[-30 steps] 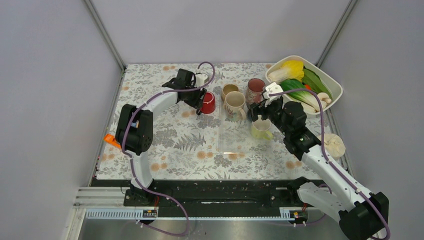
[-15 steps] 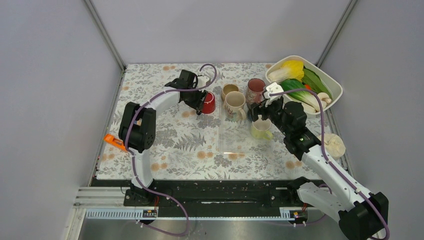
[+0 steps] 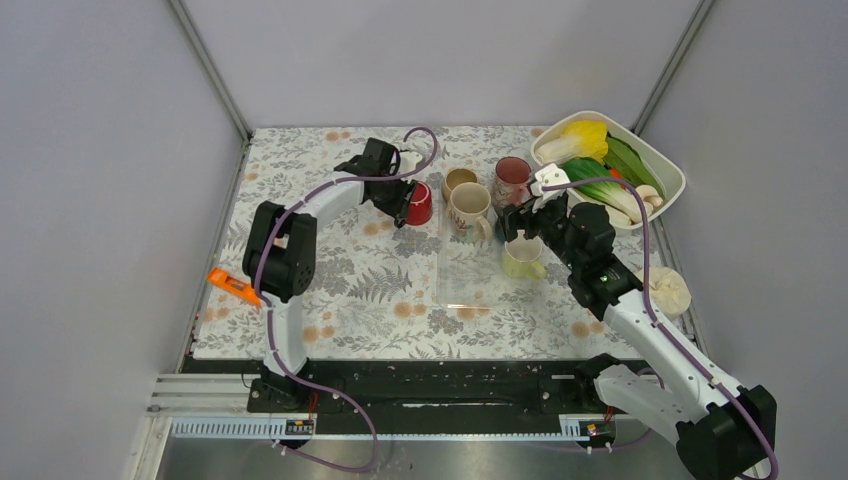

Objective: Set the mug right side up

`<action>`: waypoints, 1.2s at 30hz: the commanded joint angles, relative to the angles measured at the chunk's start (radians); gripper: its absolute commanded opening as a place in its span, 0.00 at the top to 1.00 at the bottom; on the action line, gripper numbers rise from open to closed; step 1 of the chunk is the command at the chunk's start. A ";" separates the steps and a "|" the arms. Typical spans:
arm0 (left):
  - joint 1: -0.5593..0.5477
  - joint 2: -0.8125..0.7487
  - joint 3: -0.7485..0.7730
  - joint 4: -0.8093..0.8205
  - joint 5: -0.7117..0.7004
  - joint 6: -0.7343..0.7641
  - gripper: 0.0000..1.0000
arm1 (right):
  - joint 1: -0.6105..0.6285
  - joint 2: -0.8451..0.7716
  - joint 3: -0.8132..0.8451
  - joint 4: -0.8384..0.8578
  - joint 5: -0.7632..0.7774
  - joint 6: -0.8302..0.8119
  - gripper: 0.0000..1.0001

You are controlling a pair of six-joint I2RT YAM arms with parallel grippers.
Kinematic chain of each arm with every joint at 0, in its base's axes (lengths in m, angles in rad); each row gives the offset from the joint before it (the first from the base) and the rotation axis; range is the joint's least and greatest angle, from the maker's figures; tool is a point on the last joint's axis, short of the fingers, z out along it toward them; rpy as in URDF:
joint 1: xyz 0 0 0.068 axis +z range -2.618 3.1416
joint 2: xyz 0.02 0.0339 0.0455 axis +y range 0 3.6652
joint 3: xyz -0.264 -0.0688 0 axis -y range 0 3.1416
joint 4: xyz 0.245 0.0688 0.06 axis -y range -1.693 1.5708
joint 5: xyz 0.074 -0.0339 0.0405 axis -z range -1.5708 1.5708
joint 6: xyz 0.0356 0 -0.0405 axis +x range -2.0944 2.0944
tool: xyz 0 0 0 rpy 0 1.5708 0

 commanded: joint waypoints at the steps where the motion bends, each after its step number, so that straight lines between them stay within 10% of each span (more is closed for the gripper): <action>1: -0.004 0.007 0.053 -0.008 -0.021 -0.009 0.65 | -0.012 -0.021 0.000 0.042 -0.009 0.017 0.13; 6: -0.004 0.003 0.064 -0.012 -0.023 -0.010 0.99 | -0.013 -0.021 -0.002 0.040 -0.016 0.019 0.13; 15: 0.021 -0.208 0.145 -0.054 0.084 0.009 1.00 | -0.015 -0.001 0.033 0.004 -0.126 0.087 0.12; 22: 0.145 -0.372 0.237 0.096 0.358 -0.319 1.00 | -0.035 0.089 0.213 -0.072 -0.272 0.267 0.11; 29: 0.240 -0.499 -0.110 0.764 0.593 -0.906 1.00 | -0.060 0.222 0.321 0.035 -0.435 0.586 0.12; 36: 0.232 -0.471 -0.449 1.639 0.596 -1.500 1.00 | -0.061 0.366 0.223 0.527 -0.529 1.023 0.19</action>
